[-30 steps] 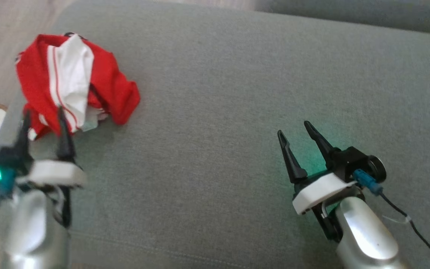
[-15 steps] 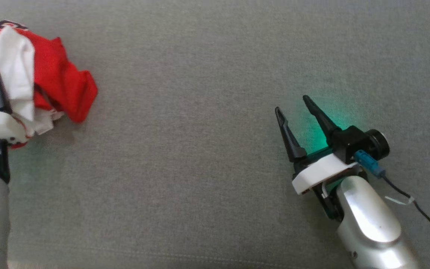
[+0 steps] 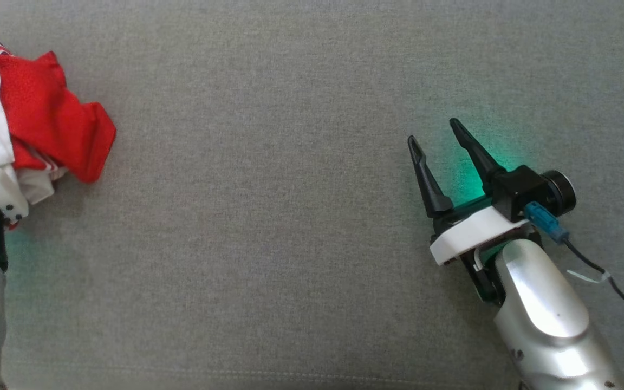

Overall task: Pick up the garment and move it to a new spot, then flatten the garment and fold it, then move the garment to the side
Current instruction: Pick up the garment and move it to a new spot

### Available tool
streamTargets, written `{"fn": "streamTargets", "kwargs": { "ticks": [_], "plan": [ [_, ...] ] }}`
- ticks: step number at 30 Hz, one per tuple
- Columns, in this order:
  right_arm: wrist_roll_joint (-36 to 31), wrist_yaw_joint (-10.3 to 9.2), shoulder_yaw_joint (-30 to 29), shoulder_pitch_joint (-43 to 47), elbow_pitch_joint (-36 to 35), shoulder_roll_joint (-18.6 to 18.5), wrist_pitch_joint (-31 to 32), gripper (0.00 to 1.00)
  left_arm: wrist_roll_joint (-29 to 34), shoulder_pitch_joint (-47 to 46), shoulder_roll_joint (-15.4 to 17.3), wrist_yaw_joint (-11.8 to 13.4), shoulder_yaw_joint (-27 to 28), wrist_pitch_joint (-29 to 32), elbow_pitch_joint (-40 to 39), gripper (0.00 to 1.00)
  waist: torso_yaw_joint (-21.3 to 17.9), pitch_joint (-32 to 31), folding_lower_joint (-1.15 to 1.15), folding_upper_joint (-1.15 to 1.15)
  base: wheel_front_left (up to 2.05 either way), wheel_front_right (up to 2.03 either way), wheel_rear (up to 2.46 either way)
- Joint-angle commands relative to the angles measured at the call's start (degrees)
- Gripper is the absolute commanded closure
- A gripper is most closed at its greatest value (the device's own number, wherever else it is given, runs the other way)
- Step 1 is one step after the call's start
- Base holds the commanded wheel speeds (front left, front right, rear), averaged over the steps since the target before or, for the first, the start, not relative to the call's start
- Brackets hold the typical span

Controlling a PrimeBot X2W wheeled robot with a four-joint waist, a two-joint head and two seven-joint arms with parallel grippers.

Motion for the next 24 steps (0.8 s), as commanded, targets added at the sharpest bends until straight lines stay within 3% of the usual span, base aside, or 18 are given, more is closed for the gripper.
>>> {"fn": "streamTargets", "kwargs": {
  "ticks": [1, 10, 18, 19, 24],
  "plan": [
    [0.4, 0.23, 1.1, -0.7, -1.4, 0.6, -0.6, 0.00, -0.4, -1.7, 3.5, 0.0, 0.6, -0.3, -0.5, 1.00, -0.2, -0.9, 0.00, 0.00, 0.00, 0.00, 0.00],
    [1.9, 0.23, 0.1, 1.5, -1.3, 1.3, -0.6, 0.00, 1.0, -6.8, 3.4, -1.4, -3.4, -5.5, -6.6, 1.00, -1.2, -7.3, 0.00, 0.00, 0.00, 0.00, 0.00],
    [3.2, 0.23, 0.2, 4.0, -1.5, 1.6, -0.6, 0.00, -0.1, -9.0, -1.5, -1.9, -10.2, -6.1, -17.2, 1.00, -4.8, -12.4, 0.00, 0.00, 0.00, 0.00, 0.00],
    [4.0, 0.23, 0.5, 4.7, -1.8, 1.6, -0.6, 0.00, -2.1, -8.7, -3.6, -1.9, -12.0, -6.1, -20.6, 1.00, -6.6, -13.4, 0.00, 0.00, 0.00, 0.00, 0.00],
    [4.8, 0.23, 1.1, 5.6, -1.9, 1.7, -0.6, 0.00, -6.3, -7.2, -8.2, -1.9, -16.9, -6.2, -26.6, 1.00, -10.5, -14.5, 0.00, 0.00, 0.00, 0.00, 0.00]
  ]
}}
